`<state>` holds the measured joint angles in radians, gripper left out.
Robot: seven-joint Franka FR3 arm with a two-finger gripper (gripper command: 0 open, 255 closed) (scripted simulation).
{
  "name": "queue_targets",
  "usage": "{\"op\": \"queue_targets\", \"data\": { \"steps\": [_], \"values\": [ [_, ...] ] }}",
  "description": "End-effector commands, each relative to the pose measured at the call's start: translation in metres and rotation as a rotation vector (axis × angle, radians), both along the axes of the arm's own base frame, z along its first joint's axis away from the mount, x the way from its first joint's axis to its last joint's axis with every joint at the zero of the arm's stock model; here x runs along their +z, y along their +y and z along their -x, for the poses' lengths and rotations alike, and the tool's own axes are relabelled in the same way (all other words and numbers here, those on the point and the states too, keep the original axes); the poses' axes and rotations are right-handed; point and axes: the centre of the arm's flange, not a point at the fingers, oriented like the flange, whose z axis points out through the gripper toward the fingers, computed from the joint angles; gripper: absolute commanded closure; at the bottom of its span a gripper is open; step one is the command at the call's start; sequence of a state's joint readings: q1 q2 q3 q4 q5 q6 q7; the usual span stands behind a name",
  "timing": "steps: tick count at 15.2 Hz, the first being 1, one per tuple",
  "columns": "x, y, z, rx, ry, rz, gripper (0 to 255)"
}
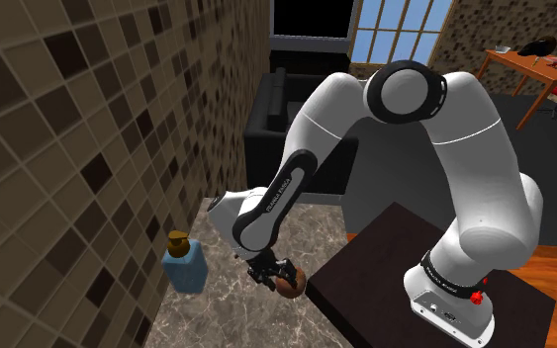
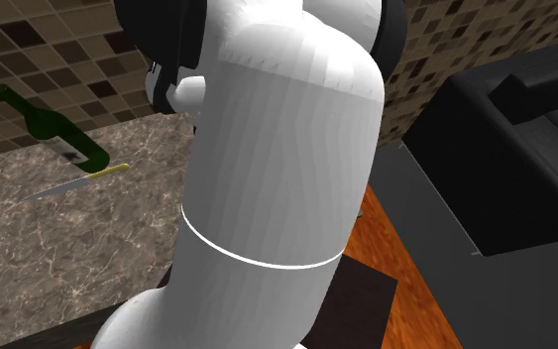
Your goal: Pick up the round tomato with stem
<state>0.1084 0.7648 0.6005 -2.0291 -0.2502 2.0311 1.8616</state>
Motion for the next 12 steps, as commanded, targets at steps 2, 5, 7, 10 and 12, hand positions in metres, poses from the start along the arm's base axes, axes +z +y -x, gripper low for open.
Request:
{"op": "queue_targets", "data": {
  "steps": [2,5,7,10,12],
  "values": [
    [-0.001,0.000,0.000,-0.001,-0.001,0.000,255],
    [-0.001,-0.001,0.000,-0.001,-0.001,0.000,255],
    [-0.002,-0.001,-0.001,-0.001,-0.001,0.000,255],
    [0.010,0.000,0.001,-0.001,-0.001,0.000,255],
    [0.020,0.000,0.001,-0.001,-0.001,0.000,255]
  ]
}}
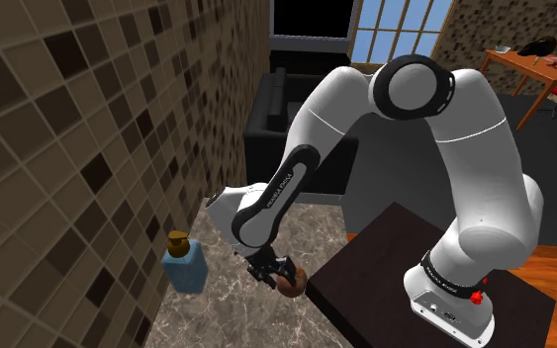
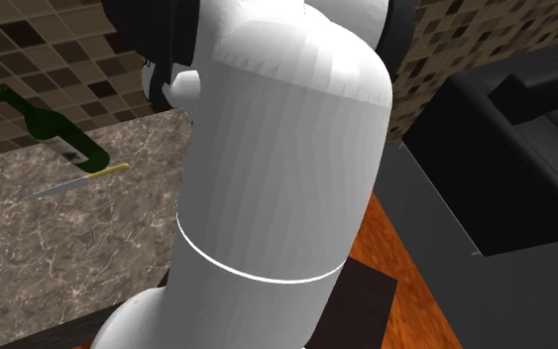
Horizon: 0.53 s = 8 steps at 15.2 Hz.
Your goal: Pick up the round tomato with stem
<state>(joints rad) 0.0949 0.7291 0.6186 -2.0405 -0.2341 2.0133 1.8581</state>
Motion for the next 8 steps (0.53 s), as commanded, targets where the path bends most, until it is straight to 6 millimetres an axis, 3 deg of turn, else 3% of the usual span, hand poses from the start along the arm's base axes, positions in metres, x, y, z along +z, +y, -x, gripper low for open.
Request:
{"op": "queue_targets", "data": {
  "steps": [1,8],
  "values": [
    [0.010,-0.001,0.001,0.001,0.003,0.003,255],
    [0.047,-0.001,0.001,0.001,0.003,0.003,255]
  ]
}}
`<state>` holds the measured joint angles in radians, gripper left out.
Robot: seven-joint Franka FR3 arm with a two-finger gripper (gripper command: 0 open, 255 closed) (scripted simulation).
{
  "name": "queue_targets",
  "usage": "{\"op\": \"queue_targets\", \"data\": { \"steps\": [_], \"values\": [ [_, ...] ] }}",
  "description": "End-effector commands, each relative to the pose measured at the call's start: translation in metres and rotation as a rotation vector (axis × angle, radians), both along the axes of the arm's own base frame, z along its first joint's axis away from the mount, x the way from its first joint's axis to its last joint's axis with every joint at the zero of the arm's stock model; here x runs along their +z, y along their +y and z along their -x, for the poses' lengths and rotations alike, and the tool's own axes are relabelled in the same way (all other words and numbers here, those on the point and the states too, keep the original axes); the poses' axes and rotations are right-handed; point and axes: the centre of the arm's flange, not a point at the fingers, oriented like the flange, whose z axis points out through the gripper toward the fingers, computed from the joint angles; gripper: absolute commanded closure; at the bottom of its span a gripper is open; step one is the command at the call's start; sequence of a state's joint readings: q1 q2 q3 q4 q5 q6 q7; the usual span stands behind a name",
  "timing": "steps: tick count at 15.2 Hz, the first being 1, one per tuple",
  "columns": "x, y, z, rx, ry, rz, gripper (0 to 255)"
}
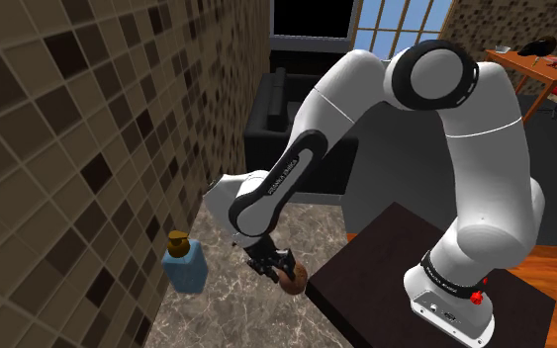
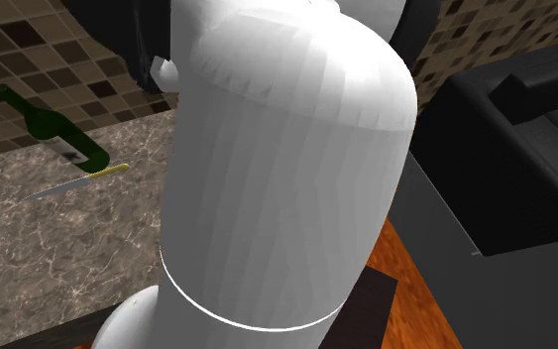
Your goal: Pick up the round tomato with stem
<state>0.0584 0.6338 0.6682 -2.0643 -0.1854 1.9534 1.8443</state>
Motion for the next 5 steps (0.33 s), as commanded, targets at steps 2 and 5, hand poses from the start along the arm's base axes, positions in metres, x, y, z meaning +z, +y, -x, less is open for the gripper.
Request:
{"op": "queue_targets", "data": {
  "steps": [2,5],
  "values": [
    [0.015,-0.002,0.001,0.001,0.008,0.006,255],
    [0.021,-0.002,0.001,0.001,0.008,0.006,255]
  ]
}}
